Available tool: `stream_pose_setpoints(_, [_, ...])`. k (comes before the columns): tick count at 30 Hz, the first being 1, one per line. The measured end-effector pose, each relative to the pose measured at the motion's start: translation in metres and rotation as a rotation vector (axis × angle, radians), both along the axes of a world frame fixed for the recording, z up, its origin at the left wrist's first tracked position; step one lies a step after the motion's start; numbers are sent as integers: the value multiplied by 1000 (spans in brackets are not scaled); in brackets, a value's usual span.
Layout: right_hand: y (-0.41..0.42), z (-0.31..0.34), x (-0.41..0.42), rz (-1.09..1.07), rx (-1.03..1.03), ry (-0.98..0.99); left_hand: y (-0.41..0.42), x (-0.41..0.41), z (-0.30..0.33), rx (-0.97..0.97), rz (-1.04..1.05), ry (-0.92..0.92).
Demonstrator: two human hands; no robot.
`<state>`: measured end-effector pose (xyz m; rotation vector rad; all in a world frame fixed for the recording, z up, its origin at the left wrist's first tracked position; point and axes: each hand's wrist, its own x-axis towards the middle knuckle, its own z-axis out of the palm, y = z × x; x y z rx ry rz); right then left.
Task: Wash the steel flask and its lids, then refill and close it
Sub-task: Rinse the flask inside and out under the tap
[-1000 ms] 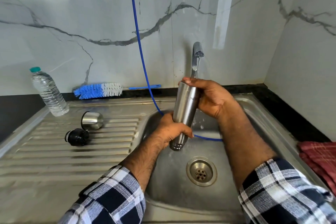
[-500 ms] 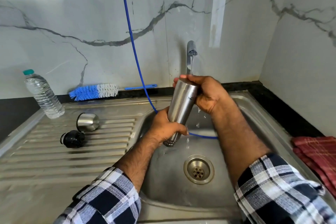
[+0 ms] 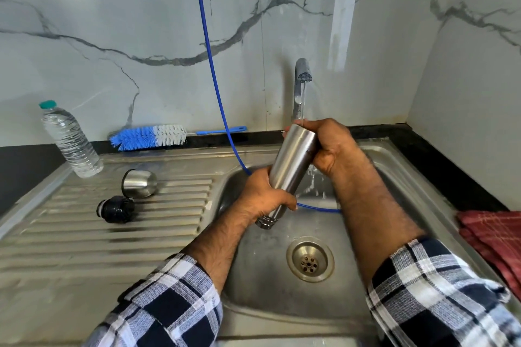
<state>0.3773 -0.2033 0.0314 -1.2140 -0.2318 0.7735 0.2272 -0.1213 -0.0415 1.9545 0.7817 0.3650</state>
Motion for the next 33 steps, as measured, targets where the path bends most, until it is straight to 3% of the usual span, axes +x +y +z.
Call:
stream_pose_setpoints(5, [10, -5, -12, 17, 59, -25, 0, 0, 2, -152, 91, -11])
stream_pose_setpoints(7, [14, -10, -20, 23, -3, -215, 0, 3, 3, -151, 89, 3])
stream_pose_setpoints(10, [19, -21, -24, -70, -259, -704, 1, 5, 3, 36, 84, 42])
stream_pose_setpoints(12, [12, -20, -20, -182, -427, -861, 1, 4, 3, 244, 70, 85])
stream_pose_setpoints(14, [4, -16, -14, -234, -542, -909, 2, 4, 1, 329, 17, 74])
stream_pose_setpoints(19, [-3, -7, 1, -202, -470, -839, -3, 9, -1, 116, -141, 33])
stream_pose_setpoints(24, [-24, -1, 17, -187, -201, -389, 11, -3, 2, -121, -87, -23])
stream_pose_setpoints(27, [-44, -2, 23, -137, -73, -223, 21, -6, 9, -286, 2, -184])
stream_pose_setpoints(33, [-63, -16, 32, -146, -33, -148, 35, -8, 13, -658, 201, -559])
